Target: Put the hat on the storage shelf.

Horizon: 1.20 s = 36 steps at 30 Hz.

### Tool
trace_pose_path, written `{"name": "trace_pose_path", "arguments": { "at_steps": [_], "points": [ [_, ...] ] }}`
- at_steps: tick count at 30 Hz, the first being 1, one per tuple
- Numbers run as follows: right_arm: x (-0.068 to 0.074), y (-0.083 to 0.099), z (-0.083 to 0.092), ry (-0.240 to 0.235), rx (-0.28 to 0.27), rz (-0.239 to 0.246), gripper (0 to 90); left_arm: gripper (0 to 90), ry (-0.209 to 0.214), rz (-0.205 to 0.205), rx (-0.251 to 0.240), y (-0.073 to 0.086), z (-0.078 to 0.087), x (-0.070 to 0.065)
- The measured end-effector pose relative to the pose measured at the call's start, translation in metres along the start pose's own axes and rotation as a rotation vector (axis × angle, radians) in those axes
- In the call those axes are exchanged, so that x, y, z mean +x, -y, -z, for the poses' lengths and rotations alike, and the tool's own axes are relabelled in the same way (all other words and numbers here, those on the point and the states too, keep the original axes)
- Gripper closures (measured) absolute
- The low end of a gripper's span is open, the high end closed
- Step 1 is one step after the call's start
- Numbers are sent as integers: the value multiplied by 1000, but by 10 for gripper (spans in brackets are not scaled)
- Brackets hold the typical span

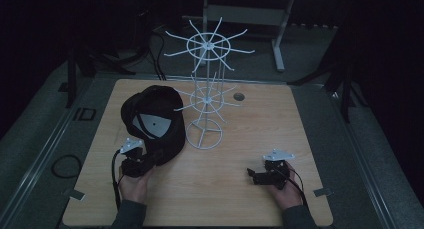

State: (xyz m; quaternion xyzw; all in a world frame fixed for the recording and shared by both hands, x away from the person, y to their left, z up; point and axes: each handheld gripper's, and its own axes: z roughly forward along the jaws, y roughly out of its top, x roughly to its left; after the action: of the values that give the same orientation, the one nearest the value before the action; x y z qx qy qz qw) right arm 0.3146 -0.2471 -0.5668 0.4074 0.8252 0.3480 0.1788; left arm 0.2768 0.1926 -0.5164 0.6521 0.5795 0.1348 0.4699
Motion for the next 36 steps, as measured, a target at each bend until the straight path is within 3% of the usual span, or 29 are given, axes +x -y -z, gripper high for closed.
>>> {"name": "trace_pose_path", "arguments": {
  "at_steps": [12,36],
  "points": [
    [0,0,0,-1,0,1,119,867,-30,-28,-2,-8,11,8],
    [0,0,0,0,2,0,119,867,-101,-90,-24,-25,25,11]
  ]
}}
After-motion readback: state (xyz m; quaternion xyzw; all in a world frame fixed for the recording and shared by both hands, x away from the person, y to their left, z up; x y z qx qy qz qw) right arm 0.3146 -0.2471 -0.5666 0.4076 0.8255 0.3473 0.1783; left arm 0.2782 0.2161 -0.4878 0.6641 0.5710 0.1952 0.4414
